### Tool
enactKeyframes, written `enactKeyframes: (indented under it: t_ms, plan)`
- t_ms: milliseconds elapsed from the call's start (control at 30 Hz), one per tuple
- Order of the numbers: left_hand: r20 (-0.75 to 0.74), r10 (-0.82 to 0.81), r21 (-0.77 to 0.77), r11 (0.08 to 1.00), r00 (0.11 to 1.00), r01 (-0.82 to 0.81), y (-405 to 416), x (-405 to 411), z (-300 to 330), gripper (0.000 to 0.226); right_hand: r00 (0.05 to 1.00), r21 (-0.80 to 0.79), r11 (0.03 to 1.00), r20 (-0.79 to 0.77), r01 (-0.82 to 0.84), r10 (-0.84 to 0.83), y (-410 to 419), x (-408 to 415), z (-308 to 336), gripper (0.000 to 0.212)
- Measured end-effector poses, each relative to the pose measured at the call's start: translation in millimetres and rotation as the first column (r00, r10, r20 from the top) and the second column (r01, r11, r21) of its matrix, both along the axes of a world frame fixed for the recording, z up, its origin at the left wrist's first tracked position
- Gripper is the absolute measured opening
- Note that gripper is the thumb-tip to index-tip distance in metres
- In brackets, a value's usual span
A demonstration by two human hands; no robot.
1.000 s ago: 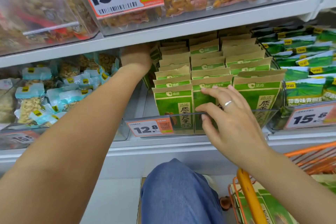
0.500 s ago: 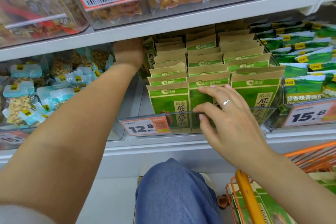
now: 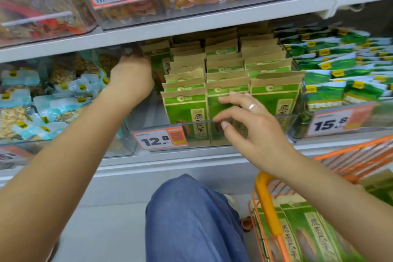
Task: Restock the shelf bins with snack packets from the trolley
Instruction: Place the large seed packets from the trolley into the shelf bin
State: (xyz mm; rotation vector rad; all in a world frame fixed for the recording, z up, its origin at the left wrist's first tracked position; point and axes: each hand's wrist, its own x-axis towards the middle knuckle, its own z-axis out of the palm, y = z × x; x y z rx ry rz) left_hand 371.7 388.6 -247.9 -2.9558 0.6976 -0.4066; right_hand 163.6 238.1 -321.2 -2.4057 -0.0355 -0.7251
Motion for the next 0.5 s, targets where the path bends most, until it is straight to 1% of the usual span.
enactKeyframes:
  t_ms: [33,67,133,167,233,267,333,400,433,467,500]
  plan:
    - [0.060,-0.027,0.033,0.999,0.998,0.025,11,-20,0,0.031,0.999,0.072,0.997,-0.020,-0.031,0.033,-6,-10,6,0.020]
    - [0.099,-0.060,0.001,0.998,0.993,0.060,23,-40,-1,0.031,0.999,0.105,0.994,-0.029,-0.042,0.045,-14,-23,11,0.019]
    - [0.122,-0.105,-0.159,0.979,0.987,0.124,38,-82,-3,0.031,0.998,0.093,0.995,-0.046,-0.035,0.040,-36,-53,14,0.017]
    - [0.096,-0.135,-0.266,0.951,0.986,0.156,37,-104,-2,0.034,0.997,0.092,0.996,-0.072,-0.019,0.026,-49,-71,13,0.016]
    - [0.029,-0.249,-0.445,0.864,0.968,0.235,25,-143,-4,0.038,0.990,0.133,0.990,-0.137,0.038,-0.020,-71,-106,11,0.016]
    - [0.019,-0.297,-0.513,0.817,0.955,0.264,16,-161,-6,0.036,0.988,0.122,0.990,-0.146,0.071,-0.052,-81,-122,8,0.018]
    - [0.062,-0.387,-0.558,0.751,0.920,0.354,-6,-197,-11,0.026,0.982,0.010,0.989,-0.121,0.150,-0.147,-98,-150,6,0.023]
    - [0.110,-0.526,-0.551,0.674,0.843,0.492,-33,-225,-25,0.022,0.969,-0.142,0.973,-0.145,0.180,-0.200,-111,-169,7,0.028]
    - [0.103,-0.609,-0.546,0.626,0.786,0.557,-47,-235,-35,0.024,0.952,-0.234,0.956,-0.206,0.177,-0.227,-117,-176,7,0.029]
    - [0.080,-0.692,-0.539,0.576,0.718,0.615,-61,-242,-47,0.028,0.908,-0.335,0.927,-0.312,0.169,-0.278,-122,-183,5,0.029]
    - [0.047,-0.758,-0.508,0.543,0.650,0.669,-73,-246,-60,0.033,0.821,-0.455,0.881,-0.449,0.129,-0.352,-128,-189,2,0.028]
